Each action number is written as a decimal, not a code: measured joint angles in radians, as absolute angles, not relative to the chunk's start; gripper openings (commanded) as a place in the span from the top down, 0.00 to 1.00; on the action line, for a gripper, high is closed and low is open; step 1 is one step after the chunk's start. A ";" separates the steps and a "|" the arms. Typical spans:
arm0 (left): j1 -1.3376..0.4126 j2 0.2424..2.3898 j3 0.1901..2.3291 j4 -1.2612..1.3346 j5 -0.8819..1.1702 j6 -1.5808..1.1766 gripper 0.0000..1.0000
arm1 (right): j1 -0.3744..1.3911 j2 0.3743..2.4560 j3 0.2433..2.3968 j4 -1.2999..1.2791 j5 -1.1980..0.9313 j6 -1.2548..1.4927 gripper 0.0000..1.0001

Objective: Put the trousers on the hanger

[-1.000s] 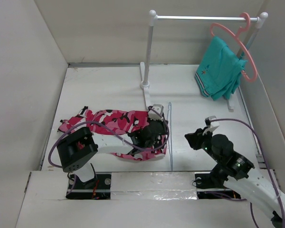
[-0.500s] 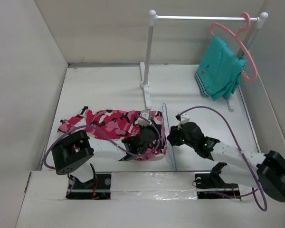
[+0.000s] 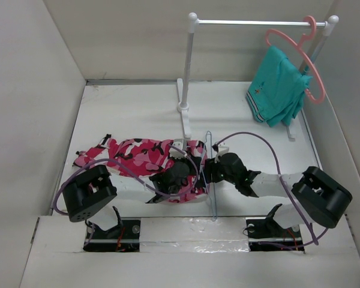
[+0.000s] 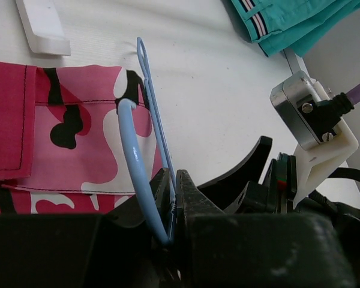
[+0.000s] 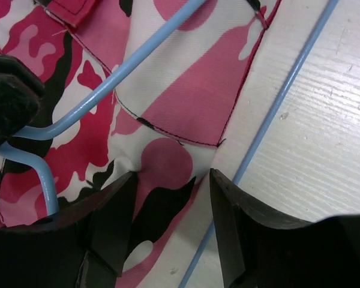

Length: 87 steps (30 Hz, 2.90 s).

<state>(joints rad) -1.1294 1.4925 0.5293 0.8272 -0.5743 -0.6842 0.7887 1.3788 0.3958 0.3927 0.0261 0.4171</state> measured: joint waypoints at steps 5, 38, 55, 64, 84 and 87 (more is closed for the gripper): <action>-1.116 1.509 0.532 0.858 -0.553 -0.662 1.00 | 0.789 1.415 0.392 0.462 0.017 0.435 0.84; -1.099 1.406 0.528 0.725 -0.492 -0.556 1.00 | 0.220 0.766 0.392 -0.075 -0.096 0.188 1.00; -1.036 1.270 0.495 0.601 -0.472 -0.488 1.00 | 0.014 0.689 0.362 -0.126 -0.207 0.114 1.00; -1.074 1.359 0.612 0.586 -0.436 -0.424 1.00 | 0.014 0.715 0.327 -0.091 -0.229 0.112 1.00; -1.123 1.292 0.880 0.246 -0.435 -0.296 1.00 | 0.015 0.541 0.469 -0.263 -0.297 0.088 0.85; -1.147 1.195 0.925 0.171 -0.435 -0.307 1.00 | 0.044 0.470 0.579 -0.281 -0.366 0.114 1.00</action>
<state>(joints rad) -1.1469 1.1950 0.9245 0.1711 -0.4351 -0.3073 0.0437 0.4698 0.5793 -0.2810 -0.3656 0.1139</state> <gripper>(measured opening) 0.043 0.025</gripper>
